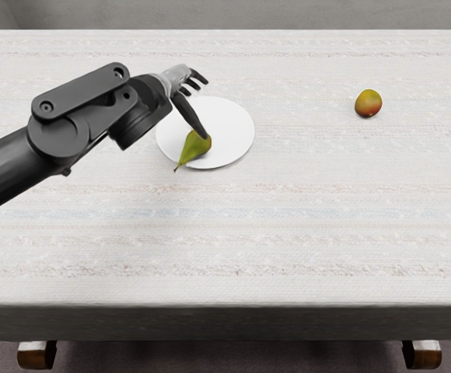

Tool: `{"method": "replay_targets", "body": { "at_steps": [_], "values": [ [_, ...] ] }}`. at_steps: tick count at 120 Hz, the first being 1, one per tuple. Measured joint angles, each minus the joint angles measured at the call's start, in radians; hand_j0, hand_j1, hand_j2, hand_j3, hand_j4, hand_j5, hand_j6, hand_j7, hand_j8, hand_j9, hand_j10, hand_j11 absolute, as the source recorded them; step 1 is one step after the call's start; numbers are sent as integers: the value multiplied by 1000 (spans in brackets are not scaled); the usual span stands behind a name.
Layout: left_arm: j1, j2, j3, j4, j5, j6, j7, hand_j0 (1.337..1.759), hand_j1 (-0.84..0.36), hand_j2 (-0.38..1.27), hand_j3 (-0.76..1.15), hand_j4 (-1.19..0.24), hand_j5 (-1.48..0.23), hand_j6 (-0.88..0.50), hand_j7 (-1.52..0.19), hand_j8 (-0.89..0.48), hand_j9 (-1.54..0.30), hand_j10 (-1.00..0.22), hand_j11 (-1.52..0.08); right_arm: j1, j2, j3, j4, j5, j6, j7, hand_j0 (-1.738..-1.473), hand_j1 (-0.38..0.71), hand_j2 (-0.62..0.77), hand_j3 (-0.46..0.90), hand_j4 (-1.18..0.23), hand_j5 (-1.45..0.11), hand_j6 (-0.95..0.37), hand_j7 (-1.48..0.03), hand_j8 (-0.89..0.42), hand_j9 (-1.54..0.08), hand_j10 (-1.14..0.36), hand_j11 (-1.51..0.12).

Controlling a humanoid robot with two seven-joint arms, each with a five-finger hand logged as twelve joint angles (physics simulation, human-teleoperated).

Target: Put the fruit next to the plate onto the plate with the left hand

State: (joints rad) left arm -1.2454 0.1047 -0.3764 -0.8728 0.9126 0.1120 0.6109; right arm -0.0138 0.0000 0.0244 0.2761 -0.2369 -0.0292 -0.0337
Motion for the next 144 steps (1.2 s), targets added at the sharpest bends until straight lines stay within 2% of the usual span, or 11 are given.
{"method": "replay_targets", "body": {
  "at_steps": [15, 27, 37, 50, 62, 77, 93, 111, 144],
  "values": [
    [-11, 3, -12, 11, -44, -2, 0, 1657, 168, 71, 0, -176, -227, -146, -230, -142, -230, -171, -230, 0, 0, 0, 0, 0, 0, 0, -1658, -349, 0, 0, 0, 0, 0, 0, 0, 0, 0, 0],
    [-17, 31, -15, 13, -148, -35, 0, 1658, 212, 48, 0, -131, -168, -113, -169, -111, -170, -128, -169, 0, 0, 0, 0, 0, 0, 0, -1658, -349, 0, 0, 0, 0, 0, 0, 0, 0, 0, 0],
    [-17, 100, -33, 12, -280, -158, 0, 1658, 236, 36, 0, -106, -136, -95, -137, -93, -137, -104, -137, 0, 0, 0, 0, 0, 0, 0, -1658, -349, 0, 0, 0, 0, 0, 0, 0, 0, 0, 0],
    [-1, 225, -100, 11, -471, -392, 0, 1658, 256, 26, 0, -85, -109, -78, -110, -77, -110, -83, -110, 0, 0, 0, 0, 0, 0, 0, -1658, -349, 0, 0, 0, 0, 0, 0, 0, 0, 0, 0],
    [79, 344, -127, 12, -705, -590, 0, 1658, 271, 19, 0, -70, -90, -65, -90, -65, -90, -69, -90, 0, 0, 0, 0, 0, 0, 0, -1658, -349, 0, 0, 0, 0, 0, 0, 0, 0, 0, 0],
    [151, 450, -137, 12, -896, -683, 0, 1658, 291, 13, 0, -50, -65, -48, -65, -48, -65, -50, -65, 0, 0, 0, 0, 0, 0, 0, -1658, -349, 0, 0, 0, 0, 0, 0, 0, 0, 0, 0],
    [210, 586, -135, 10, -957, -712, 0, 1658, 306, 9, 0, -36, -48, -34, -48, -34, -48, -36, -48, 0, 0, 0, 0, 0, 0, 0, -1658, -349, 0, 0, 0, 0, 0, 0, 0, 0, 0, 0],
    [245, 711, -133, 10, -976, -721, 0, 1658, 314, 6, 0, -28, -38, -27, -38, -27, -38, -28, -38, 0, 0, 0, 0, 0, 0, 0, -1658, -349, 0, 0, 0, 0, 0, 0, 0, 0, 0, 0],
    [270, 785, -132, 13, -983, -724, 0, 1658, 321, 4, 0, -22, -31, -22, -31, -22, -31, -22, -31, 0, 0, 0, 0, 0, 0, 0, -1658, -349, 0, 0, 0, 0, 0, 0, 0, 0, 0, 0]
  ]
}}
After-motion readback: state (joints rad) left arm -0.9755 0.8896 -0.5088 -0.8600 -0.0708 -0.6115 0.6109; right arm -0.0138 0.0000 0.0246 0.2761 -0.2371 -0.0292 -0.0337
